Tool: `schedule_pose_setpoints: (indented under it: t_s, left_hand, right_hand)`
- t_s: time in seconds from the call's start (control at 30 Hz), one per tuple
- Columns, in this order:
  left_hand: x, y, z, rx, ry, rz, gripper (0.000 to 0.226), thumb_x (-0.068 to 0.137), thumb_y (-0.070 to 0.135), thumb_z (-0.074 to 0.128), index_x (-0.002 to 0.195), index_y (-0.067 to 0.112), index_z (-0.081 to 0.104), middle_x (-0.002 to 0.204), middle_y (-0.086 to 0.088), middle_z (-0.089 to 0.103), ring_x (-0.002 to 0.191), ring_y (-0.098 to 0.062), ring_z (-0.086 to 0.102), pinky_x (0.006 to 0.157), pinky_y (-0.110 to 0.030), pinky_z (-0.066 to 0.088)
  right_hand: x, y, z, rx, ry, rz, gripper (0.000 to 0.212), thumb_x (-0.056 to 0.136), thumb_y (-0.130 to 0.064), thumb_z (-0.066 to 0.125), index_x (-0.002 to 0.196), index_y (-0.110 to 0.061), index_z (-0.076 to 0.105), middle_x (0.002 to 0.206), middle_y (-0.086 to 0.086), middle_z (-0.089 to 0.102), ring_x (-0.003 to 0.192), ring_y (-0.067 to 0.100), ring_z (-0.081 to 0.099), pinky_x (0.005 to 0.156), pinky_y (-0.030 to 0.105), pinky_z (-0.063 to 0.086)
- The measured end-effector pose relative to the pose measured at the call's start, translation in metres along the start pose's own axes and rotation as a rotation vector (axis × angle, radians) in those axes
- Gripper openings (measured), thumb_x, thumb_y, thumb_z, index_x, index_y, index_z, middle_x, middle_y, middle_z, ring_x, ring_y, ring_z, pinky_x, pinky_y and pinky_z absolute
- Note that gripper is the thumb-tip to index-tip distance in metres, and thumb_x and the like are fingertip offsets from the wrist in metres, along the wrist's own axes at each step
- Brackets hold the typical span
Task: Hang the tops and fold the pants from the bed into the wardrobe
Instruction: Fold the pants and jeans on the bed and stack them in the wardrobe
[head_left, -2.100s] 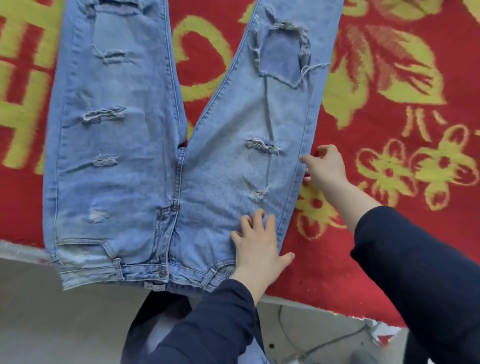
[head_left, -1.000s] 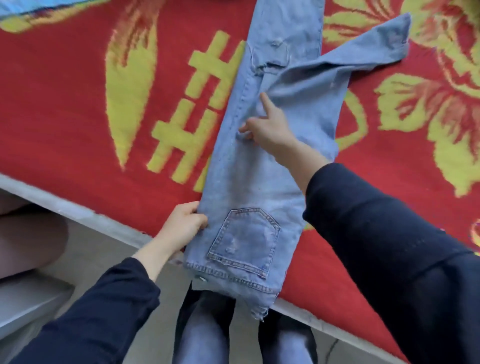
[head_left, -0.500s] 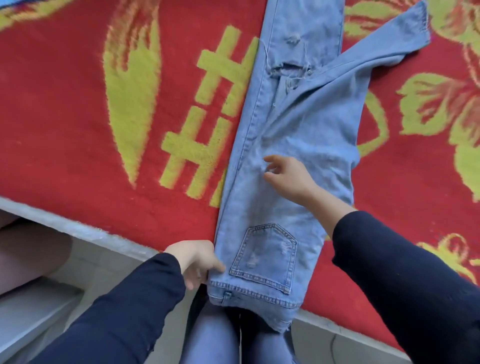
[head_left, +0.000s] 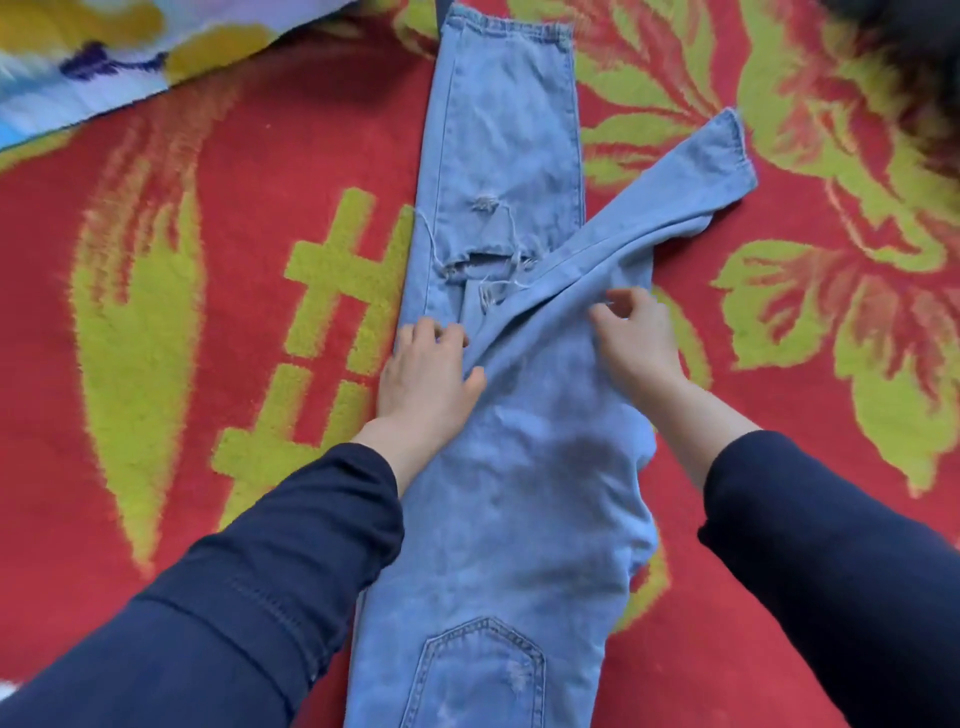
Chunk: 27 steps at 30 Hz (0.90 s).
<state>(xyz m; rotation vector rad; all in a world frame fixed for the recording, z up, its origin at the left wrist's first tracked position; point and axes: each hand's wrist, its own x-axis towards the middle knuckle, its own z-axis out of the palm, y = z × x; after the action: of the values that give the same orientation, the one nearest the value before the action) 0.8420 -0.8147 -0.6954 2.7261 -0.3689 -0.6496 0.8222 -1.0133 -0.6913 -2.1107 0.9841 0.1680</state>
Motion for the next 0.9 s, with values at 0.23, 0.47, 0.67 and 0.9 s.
schedule_pose_setpoints:
  t_s: [0.23, 0.47, 0.67, 0.9]
  left_hand:
    - [0.062, 0.002, 0.010, -0.015, 0.034, 0.168, 0.031, 0.091, 0.037, 0.055, 0.109, 0.012, 0.055, 0.140, -0.014, 0.041, 0.137, -0.028, 0.027, 0.107, -0.034, 0.025]
    - [0.075, 0.013, 0.007, 0.213, 0.113, 0.182, 0.039, 0.088, 0.049, 0.046, 0.096, 0.013, 0.055, 0.101, -0.010, 0.060, 0.101, -0.031, 0.054, 0.069, -0.039, 0.042]
    - [0.083, 0.012, 0.001, 0.213, 0.062, 0.270, 0.037, 0.088, 0.041, 0.037, 0.076, 0.015, 0.060, 0.068, -0.012, 0.061, 0.065, -0.034, 0.061, 0.045, -0.034, 0.045]
    - [0.096, -0.006, -0.036, -0.145, 0.039, 0.095, 0.046, 0.099, 0.042, 0.038, 0.060, 0.016, 0.038, 0.076, -0.001, 0.053, 0.079, -0.028, 0.055, 0.060, -0.034, 0.031]
  right_hand:
    - [0.101, 0.001, -0.022, 0.126, 0.387, 0.126, 0.028, 0.089, -0.022, 0.049, 0.113, -0.010, 0.056, 0.122, 0.009, 0.054, 0.106, 0.026, 0.056, 0.095, 0.036, 0.044]
    - [0.157, -0.005, -0.037, 0.238, 0.489, 0.245, 0.030, 0.082, -0.039, 0.056, 0.065, -0.015, 0.050, 0.100, 0.011, 0.057, 0.074, 0.026, 0.050, 0.067, 0.036, 0.040]
    - [0.175, -0.052, -0.049, 0.011, 0.529, -0.036, 0.043, 0.085, -0.021, 0.054, 0.050, -0.015, 0.029, 0.061, 0.006, 0.033, 0.064, 0.021, 0.031, 0.055, 0.029, 0.020]
    - [0.201, -0.174, -0.021, 0.038, 0.333, -0.363, 0.040, 0.085, -0.018, 0.053, 0.050, -0.016, 0.035, 0.053, 0.002, 0.020, 0.047, 0.011, 0.018, 0.046, 0.025, 0.020]
